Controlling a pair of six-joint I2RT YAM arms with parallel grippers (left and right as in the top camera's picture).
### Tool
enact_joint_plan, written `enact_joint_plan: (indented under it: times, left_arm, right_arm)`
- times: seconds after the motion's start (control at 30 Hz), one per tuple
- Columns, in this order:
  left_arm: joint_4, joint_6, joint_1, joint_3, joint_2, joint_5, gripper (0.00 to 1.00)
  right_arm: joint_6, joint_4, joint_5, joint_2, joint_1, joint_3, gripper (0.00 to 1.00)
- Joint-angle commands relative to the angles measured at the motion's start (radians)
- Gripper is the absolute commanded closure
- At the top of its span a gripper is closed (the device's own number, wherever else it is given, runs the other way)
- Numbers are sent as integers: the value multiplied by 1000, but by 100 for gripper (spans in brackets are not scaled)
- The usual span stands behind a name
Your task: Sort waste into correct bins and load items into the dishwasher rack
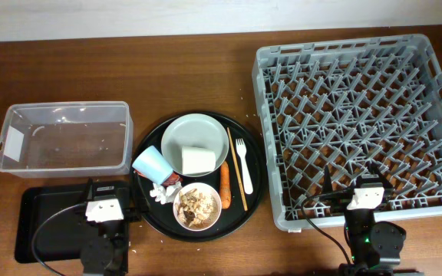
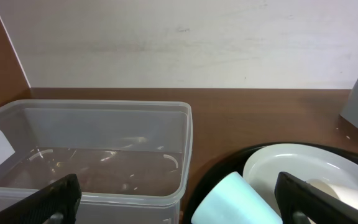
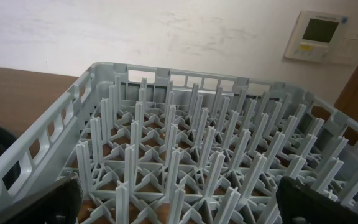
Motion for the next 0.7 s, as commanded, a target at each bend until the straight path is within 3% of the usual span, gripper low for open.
enact_joint_plan:
  times: [0.0, 0.43, 0.53, 0.63, 0.67]
  left_arm:
    - [2, 12, -3, -6, -8, -4, 1]
    - [22, 11, -3, -6, -8, 26, 1]
    - [96, 11, -3, 19, -8, 251, 1]
    - [-61, 2, -3, 137, -8, 296, 1]
    - [-196, 1, -3, 241, -8, 293, 1]
  right_arm:
    - [1, -1, 2, -12, 5, -8, 1]
    - [1, -1, 2, -12, 5, -8, 1]
    - [1, -1, 2, -12, 5, -8, 1]
    - [1, -1, 2, -12, 5, -8, 1]
    - [1, -1, 2, -12, 5, -8, 1]
